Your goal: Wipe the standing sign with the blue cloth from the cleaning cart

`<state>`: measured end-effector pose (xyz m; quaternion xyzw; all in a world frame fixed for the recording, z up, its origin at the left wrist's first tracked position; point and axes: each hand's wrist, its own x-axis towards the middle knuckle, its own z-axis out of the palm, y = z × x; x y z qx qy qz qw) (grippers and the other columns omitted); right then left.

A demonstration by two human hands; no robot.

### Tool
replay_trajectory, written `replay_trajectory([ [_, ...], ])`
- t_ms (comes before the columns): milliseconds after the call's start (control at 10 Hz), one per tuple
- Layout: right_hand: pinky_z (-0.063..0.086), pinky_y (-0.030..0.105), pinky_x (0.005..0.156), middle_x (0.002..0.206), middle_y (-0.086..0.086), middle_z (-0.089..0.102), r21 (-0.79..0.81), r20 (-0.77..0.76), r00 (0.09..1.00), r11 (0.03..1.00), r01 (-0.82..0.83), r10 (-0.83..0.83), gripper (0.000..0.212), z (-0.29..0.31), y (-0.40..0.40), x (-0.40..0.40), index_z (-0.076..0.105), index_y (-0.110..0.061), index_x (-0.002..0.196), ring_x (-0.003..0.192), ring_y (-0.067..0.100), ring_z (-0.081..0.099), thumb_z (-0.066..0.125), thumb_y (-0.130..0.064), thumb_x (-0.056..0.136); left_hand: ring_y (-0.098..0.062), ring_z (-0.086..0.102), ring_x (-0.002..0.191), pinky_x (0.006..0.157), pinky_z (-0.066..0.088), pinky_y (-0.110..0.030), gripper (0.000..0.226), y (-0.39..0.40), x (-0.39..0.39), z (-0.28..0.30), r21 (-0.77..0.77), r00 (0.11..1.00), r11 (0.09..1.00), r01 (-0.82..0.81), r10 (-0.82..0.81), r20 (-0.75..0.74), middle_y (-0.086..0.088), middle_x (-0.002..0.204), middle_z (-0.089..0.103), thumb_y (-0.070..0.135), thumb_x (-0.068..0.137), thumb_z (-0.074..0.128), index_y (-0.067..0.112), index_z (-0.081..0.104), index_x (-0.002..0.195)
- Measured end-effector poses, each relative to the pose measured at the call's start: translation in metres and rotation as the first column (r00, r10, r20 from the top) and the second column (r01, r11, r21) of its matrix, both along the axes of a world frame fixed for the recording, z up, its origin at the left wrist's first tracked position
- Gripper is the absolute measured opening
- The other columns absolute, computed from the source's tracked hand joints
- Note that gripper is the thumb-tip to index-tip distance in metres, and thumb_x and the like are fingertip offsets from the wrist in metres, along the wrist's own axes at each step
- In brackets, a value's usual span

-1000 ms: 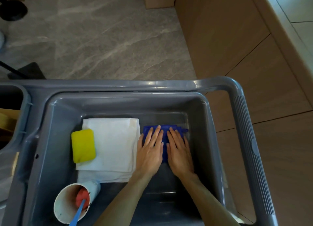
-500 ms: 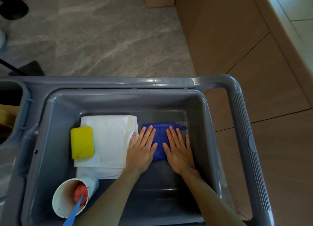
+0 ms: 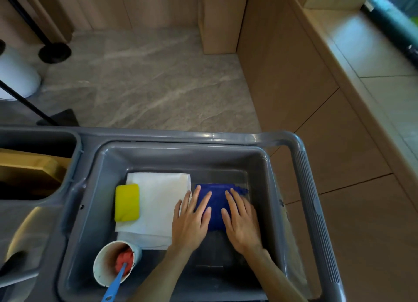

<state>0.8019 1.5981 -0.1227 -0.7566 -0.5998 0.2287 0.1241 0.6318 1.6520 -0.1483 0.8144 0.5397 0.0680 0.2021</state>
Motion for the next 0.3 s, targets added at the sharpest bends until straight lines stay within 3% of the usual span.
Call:
replay_trajectory([
  [100, -0.014, 0.032, 0.124, 0.167, -0.012, -0.018, -0.051, 0.062, 0.995, 0.995, -0.081, 0.084, 0.059, 0.003, -0.003, -0.001, -0.007, -0.036, 0.158, 0.156, 0.013, -0.013, 0.017, -0.050, 0.106, -0.023, 0.021, 0.152, 0.120, 0.021, -0.046, 0.053, -0.005, -0.001, 0.005, 0.027, 0.999, 1.000, -0.003, 0.005, -0.048, 0.001, 0.167, 0.018, 0.051, 0.103, 0.021, 0.041, 0.025, 0.155],
  [200, -0.029, 0.030, 0.118, 0.162, -0.012, -0.032, -0.070, 0.166, 0.973, 0.986, -0.149, 0.159, 0.059, 0.012, -0.003, -0.004, -0.018, -0.039, 0.154, 0.153, 0.015, -0.024, 0.001, -0.057, 0.101, -0.026, 0.035, 0.147, 0.115, 0.037, -0.048, 0.053, -0.004, -0.006, 0.024, 0.062, 0.999, 0.998, 0.024, -0.021, -0.043, -0.003, 0.163, 0.031, 0.048, 0.104, 0.019, 0.036, 0.042, 0.150],
  [300, -0.014, 0.037, 0.121, 0.169, -0.003, -0.005, -0.011, 0.235, 0.959, 0.987, -0.161, 0.159, 0.061, 0.022, -0.003, -0.009, 0.003, -0.033, 0.159, 0.156, 0.024, -0.002, 0.008, -0.056, 0.102, -0.027, 0.048, 0.138, 0.105, 0.048, -0.048, 0.052, -0.001, -0.008, 0.042, 0.095, 0.999, 0.995, 0.025, -0.028, 0.033, -0.007, 0.155, 0.046, 0.045, 0.105, 0.022, 0.028, 0.054, 0.142],
])
